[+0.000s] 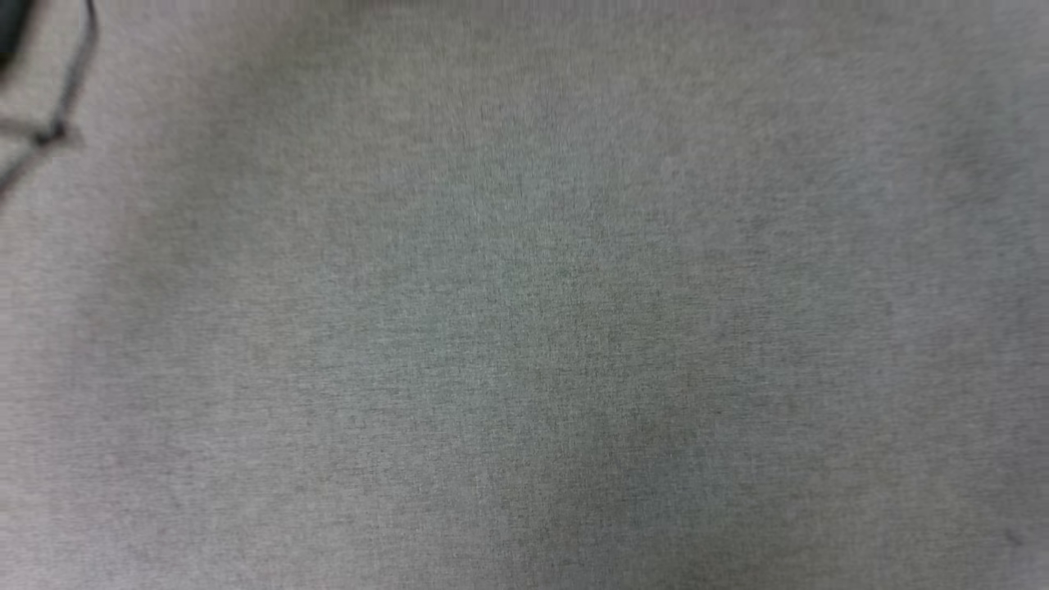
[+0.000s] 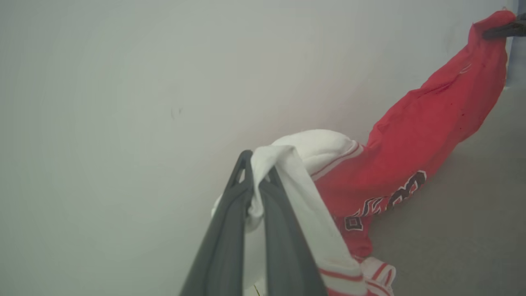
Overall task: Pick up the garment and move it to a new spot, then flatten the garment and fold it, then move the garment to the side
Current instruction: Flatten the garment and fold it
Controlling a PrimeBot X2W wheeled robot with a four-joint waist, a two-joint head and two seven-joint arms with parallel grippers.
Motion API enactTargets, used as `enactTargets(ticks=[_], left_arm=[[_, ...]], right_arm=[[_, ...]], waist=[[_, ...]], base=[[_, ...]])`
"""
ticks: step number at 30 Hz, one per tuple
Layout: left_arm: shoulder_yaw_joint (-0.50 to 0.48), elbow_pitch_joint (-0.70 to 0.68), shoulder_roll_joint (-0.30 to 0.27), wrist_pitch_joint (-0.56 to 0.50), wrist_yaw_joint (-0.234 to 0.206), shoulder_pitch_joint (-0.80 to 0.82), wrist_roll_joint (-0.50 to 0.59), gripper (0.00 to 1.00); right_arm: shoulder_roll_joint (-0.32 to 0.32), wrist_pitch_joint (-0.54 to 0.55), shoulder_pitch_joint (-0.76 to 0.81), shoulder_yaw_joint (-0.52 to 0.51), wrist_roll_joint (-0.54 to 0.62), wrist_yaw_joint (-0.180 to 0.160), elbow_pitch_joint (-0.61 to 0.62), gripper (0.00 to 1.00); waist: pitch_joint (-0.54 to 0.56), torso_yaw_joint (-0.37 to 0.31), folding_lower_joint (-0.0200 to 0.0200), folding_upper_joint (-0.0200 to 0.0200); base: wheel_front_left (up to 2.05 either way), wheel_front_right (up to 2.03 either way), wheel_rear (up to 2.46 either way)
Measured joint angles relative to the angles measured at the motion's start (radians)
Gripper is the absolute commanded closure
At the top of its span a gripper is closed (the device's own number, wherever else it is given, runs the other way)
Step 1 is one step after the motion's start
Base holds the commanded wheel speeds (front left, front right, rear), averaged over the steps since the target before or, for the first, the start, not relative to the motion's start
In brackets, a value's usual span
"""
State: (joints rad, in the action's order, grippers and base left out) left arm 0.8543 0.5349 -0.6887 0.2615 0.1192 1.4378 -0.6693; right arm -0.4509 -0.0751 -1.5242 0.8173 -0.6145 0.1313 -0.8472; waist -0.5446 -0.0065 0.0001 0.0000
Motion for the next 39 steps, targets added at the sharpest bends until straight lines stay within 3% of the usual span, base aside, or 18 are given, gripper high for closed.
enactTargets(ticks=[13,23,25,39], left_arm=[[-0.025,-0.340,-0.070,0.002,-0.148,-0.625,0.058,1.00],[-0.009,-0.463,-0.072,0.002,-0.257,-1.061,0.005,1.00],[0.002,-0.472,-0.063,0.002,-0.271,-1.191,-0.005,1.00],[-0.010,-0.476,-0.006,0.002,-0.286,-1.533,-0.058,1.00]], right_arm=[[-0.159,-0.040,0.440,0.108,-0.154,0.000,0.224,1.00],[-0.253,-0.067,0.833,0.085,-0.227,0.000,0.326,1.00],[-0.267,-0.083,0.997,0.054,-0.231,0.000,0.349,1.00],[-0.289,-0.009,1.493,-0.138,-0.210,0.000,0.503,1.00]], waist=[[0.220,-0.007,-0.0002,0.0000],[0.380,-0.011,-0.0004,0.0000],[0.427,-0.011,-0.0004,0.0000],[0.538,-0.011,-0.0003,0.0000]], base=[[0.00,0.00,0.00],[0.00,0.00,0.00],[0.00,0.00,0.00],[0.00,0.00,0.00]])
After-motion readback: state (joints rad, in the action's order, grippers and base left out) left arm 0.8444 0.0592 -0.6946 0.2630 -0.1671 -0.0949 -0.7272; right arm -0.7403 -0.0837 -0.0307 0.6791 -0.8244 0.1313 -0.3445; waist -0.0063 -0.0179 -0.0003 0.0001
